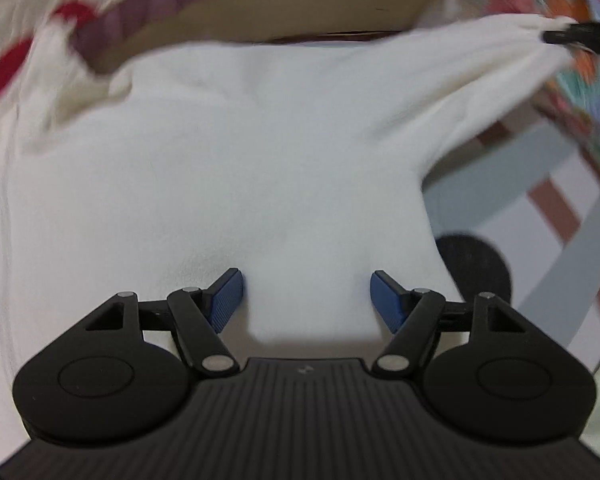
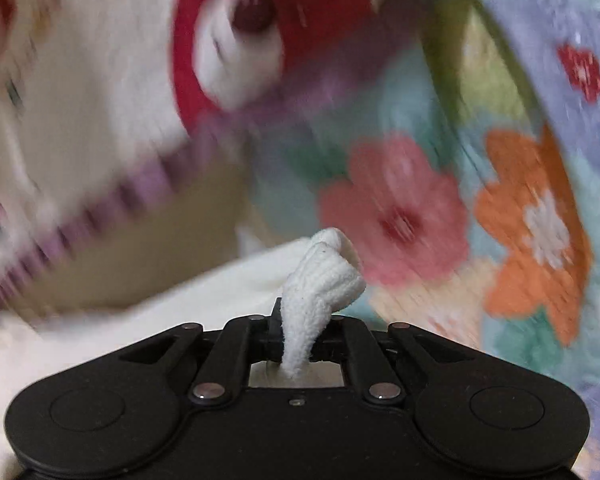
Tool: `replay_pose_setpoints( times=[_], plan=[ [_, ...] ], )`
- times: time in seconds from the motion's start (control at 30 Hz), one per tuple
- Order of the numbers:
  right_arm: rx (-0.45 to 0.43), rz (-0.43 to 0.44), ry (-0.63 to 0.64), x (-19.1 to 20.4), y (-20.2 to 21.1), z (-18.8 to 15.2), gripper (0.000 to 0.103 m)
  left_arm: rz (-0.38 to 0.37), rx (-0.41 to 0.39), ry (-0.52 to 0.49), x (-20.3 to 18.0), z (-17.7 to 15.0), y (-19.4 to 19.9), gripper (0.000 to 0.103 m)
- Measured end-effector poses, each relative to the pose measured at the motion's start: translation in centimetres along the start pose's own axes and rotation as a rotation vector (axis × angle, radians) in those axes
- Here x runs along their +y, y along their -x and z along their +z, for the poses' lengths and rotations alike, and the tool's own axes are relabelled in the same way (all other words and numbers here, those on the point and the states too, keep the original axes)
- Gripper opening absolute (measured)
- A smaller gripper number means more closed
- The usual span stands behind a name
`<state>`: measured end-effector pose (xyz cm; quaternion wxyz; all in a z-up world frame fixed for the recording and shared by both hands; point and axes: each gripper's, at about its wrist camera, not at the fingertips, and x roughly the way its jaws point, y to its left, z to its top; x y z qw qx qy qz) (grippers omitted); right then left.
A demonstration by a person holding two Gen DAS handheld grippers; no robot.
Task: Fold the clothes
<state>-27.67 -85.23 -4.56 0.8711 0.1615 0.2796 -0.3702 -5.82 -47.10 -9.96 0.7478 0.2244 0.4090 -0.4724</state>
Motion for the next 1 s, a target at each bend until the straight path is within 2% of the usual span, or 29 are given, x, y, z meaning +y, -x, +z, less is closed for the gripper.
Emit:
replay_pose_setpoints(
  times=[0.07, 0.1, 0.17, 0.27, 0.33, 0.4, 0.47, 0.5, 0.57, 0.67, 0.77, 0.8, 0.83, 0.87, 0.93, 1.0],
  plan=[
    [0.083, -0.056, 0.038, -0.5, -1.9, -2.0, 0.007, 0.018, -0.004, -0.049, -0.8, -0.5, 0.2, 0.070],
    [0.116, -0.073, 0.034, -0.7, -2.5, -2.7, 0.008, 0.011, 0.001, -0.038, -0.7, -0.5, 0.3, 0.070],
    [0.167, -0.097, 0.023, -1.0, -3.4, -4.0, 0.017, -0.003, 0.011, -0.017, -0.4, -0.5, 0.7, 0.070],
    [0.159, -0.074, -0.019, -1.0, -2.0, -4.1, 0.031, -0.023, 0.027, 0.011, 0.5, -0.4, 1.9, 0.070],
    [0.153, -0.059, -0.047, -1.0, -1.0, -4.2, 0.042, -0.028, 0.003, 0.040, 2.0, -0.8, 3.7, 0.070],
    [0.147, -0.044, -0.075, -1.0, -0.1, -4.3, 0.047, -0.023, -0.016, 0.082, 4.2, -1.5, 6.1, 0.070],
    [0.141, -0.029, -0.103, -1.0, 0.9, -4.4, 0.057, 0.016, -0.037, 0.127, 6.9, -2.7, 8.5, 0.070],
    [0.133, 0.004, -0.119, -1.1, 1.6, -4.5, 0.066, 0.045, -0.044, 0.153, 8.6, -3.6, 9.7, 0.070],
    [0.095, 0.100, -0.127, -0.6, 2.9, -4.9, 0.067, 0.122, -0.052, 0.199, 11.8, -5.7, 12.3, 0.070],
    [0.032, 0.127, -0.081, 1.6, 5.2, -5.2, 0.067, 0.250, -0.051, 0.267, 16.7, -9.7, 16.0, 0.071],
    [0.038, 0.244, -0.035, 5.7, 6.8, -3.6, 0.066, 0.372, -0.009, 0.427, 21.8, -14.0, 19.2, 0.070],
    [0.052, 0.281, 0.003, 7.7, 7.4, -2.9, 0.066, 0.388, 0.005, 0.491, 23.4, -15.3, 20.1, 0.070],
    [0.077, 0.306, 0.074, 10.4, 8.1, -2.1, 0.066, 0.353, -0.002, 0.539, 24.7, -16.4, 20.9, 0.070],
    [0.101, 0.331, 0.145, 13.2, 8.8, -1.3, 0.066, 0.324, -0.019, 0.582, 25.9, -17.6, 21.8, 0.070],
    [0.137, 0.411, 0.341, 19.9, 11.4, -0.1, 0.066, 0.311, -0.105, 0.641, 27.8, -19.6, 24.0, 0.070],
    [0.155, 0.498, 0.555, 27.0, 14.8, 0.9, 0.066, 0.347, -0.174, 0.702, 29.2, -21.2, 25.9, 0.070]
  ],
)
